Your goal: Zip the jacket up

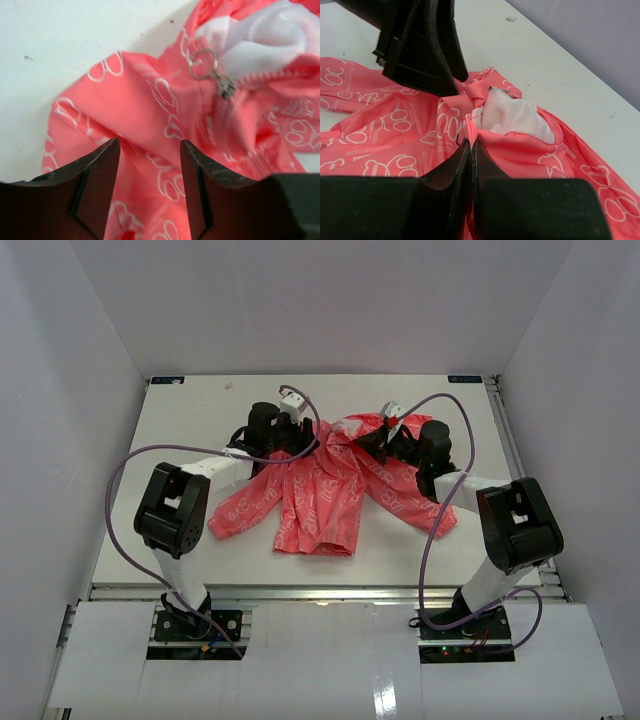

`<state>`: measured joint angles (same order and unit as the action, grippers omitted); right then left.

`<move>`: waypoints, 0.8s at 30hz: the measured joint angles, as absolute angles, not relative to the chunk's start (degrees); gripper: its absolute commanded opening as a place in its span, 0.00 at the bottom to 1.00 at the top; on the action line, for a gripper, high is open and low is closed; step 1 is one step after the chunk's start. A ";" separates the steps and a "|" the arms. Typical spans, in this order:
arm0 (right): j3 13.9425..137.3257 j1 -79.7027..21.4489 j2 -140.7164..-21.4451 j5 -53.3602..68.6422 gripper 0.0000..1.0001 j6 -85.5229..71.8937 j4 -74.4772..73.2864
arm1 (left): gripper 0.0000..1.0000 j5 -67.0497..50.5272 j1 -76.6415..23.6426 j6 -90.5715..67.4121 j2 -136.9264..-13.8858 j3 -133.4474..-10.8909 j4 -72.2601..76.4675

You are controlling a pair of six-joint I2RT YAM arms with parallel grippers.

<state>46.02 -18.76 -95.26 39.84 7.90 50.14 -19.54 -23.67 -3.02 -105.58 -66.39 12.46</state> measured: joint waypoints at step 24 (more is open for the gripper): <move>30.07 -17.72 -88.01 31.57 0.08 4.84 53.95 | 0.00 -7.95 -20.18 -10.72 -89.87 -50.55 15.29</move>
